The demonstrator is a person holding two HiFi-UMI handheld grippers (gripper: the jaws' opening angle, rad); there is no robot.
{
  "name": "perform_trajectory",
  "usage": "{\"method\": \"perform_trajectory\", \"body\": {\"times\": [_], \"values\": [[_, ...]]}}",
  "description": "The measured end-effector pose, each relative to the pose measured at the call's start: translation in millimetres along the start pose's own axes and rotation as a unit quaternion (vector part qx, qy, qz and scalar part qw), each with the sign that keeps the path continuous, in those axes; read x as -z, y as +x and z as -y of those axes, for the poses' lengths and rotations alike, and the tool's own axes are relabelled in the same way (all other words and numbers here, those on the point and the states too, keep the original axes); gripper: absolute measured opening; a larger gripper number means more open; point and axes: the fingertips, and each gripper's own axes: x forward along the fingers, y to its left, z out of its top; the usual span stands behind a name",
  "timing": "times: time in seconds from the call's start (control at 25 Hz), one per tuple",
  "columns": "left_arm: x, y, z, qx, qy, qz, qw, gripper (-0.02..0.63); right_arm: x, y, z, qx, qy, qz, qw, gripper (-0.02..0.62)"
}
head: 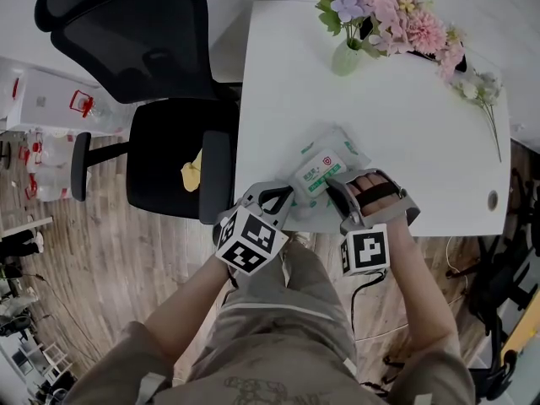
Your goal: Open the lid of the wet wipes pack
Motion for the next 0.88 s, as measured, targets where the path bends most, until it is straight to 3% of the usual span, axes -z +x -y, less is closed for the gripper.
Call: {"method": "perform_trajectory", "body": {"times": [0.32,0.88], "values": [[1.1,3.3,0.8,-0.002,0.009,-0.004,0.9999,0.017,-1.6,-7.5,5.9,-0.022,0.01,0.002,1.0,0.058],[0.1,5.0,1.2,0.004,-0.001,0.004,1.0,0.017,-5.7,-14.1,18.4,-0.049,0.017,0.006,0.999,0.048]]}}
